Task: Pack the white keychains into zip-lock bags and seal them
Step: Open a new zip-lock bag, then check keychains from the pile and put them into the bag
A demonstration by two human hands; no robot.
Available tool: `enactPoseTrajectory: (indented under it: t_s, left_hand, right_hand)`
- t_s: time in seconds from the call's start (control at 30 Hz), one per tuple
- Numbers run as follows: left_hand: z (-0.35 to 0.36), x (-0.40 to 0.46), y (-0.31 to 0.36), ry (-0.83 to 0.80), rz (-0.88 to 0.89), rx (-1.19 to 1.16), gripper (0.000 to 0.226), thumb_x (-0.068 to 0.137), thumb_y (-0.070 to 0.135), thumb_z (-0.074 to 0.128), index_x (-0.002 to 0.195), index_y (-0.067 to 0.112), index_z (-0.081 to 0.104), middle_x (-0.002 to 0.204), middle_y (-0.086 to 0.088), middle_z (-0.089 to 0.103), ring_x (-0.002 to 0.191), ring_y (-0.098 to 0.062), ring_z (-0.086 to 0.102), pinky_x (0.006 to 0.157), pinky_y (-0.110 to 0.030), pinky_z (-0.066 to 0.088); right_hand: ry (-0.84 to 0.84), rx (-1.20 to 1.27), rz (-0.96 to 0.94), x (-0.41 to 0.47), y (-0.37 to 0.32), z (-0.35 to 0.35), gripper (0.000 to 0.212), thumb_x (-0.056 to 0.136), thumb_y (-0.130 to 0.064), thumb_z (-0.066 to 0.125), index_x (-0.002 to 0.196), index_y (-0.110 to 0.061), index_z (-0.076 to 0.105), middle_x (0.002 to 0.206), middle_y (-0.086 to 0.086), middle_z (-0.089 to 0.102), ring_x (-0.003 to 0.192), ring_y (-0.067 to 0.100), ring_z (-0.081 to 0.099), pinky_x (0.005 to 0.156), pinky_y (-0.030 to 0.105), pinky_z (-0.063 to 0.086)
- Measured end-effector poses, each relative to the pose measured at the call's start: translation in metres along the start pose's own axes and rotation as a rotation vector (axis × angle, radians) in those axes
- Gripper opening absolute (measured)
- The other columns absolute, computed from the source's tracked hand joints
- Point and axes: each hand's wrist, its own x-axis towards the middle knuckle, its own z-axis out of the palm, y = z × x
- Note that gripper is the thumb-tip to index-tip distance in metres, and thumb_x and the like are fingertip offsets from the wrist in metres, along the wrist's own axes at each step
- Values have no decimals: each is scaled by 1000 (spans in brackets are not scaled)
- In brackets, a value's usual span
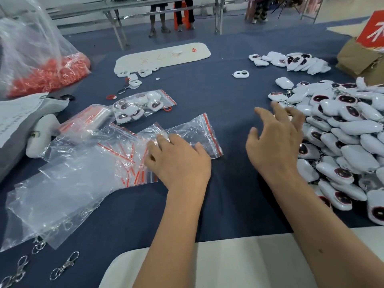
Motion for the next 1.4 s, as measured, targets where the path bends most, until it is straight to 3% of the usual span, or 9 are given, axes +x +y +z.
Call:
enactPoseTrajectory:
  t_s: [0.13,0.27,0.43,0.57,0.7,0.8,0.93,1.17,1.4]
  left_hand:
    - [-5,2,0,237,76,-154,44,94,42,60,128,15,57,147,-11,47,140,-33,31,108,-48,31]
    - [-5,1,3,370,288,-508,20,89,15,66,109,12,68,119,-5,58,115,-24,49,94,-22,33]
    - [-5,2,8,269,385,-758,6,88,9,64,87,13,68,91,1,65,79,-16,63,76,-40,54]
    - [-4,2,12,111,345,-887,15,88,6,64,77,17,68,72,6,69,68,-12,64,68,-30,55]
    - [-2,3,12,-79,254,-1003,9,93,8,66,87,12,73,77,-3,72,75,-23,70,74,-43,62]
    - [-4,5,11,-190,193,-1131,8,96,10,69,93,6,75,75,-3,73,68,-17,70,63,-33,61]
    - [-6,10,7,-258,92,-1241,10,96,11,70,93,5,78,70,-3,71,63,-10,66,58,-22,55]
    - [-7,16,-1,-280,21,-1306,13,98,15,68,98,10,80,77,2,75,68,-6,68,56,-19,52]
    - [-9,16,-5,-348,60,-1309,12,94,8,72,94,15,82,82,-4,79,73,-12,73,61,-23,57]
  right_hand:
    - [-267,-300,53,6,7,-1,66,99,-18,52,162,-25,31,169,18,24,157,39,14,125,55,13]
    - [-139,-60,-69,4,5,5,58,94,-8,63,151,-16,52,135,15,54,124,39,45,107,44,37]
    - [-158,-88,-105,3,7,13,31,99,-15,61,129,-12,68,126,12,56,110,34,38,98,30,27]
    - [-175,100,-132,3,6,13,38,97,-21,71,134,-11,67,117,10,57,105,27,43,89,21,26]
    - [-152,585,-86,-4,-7,9,38,86,-20,85,121,-18,72,106,-4,67,95,11,62,84,9,42]
    - [-239,853,-84,-8,-16,7,35,85,-14,86,116,-21,73,98,-10,75,89,9,71,83,23,57]
    - [-393,961,-186,-12,-22,7,41,88,-3,81,110,-37,73,101,-11,78,93,5,74,80,17,58]
    - [-495,1111,-78,-9,-18,14,30,102,-2,59,118,-17,79,103,4,81,95,22,77,82,37,62]
    - [-490,1143,-41,-8,-17,15,26,101,0,61,111,-15,80,97,5,81,88,19,77,71,27,60]
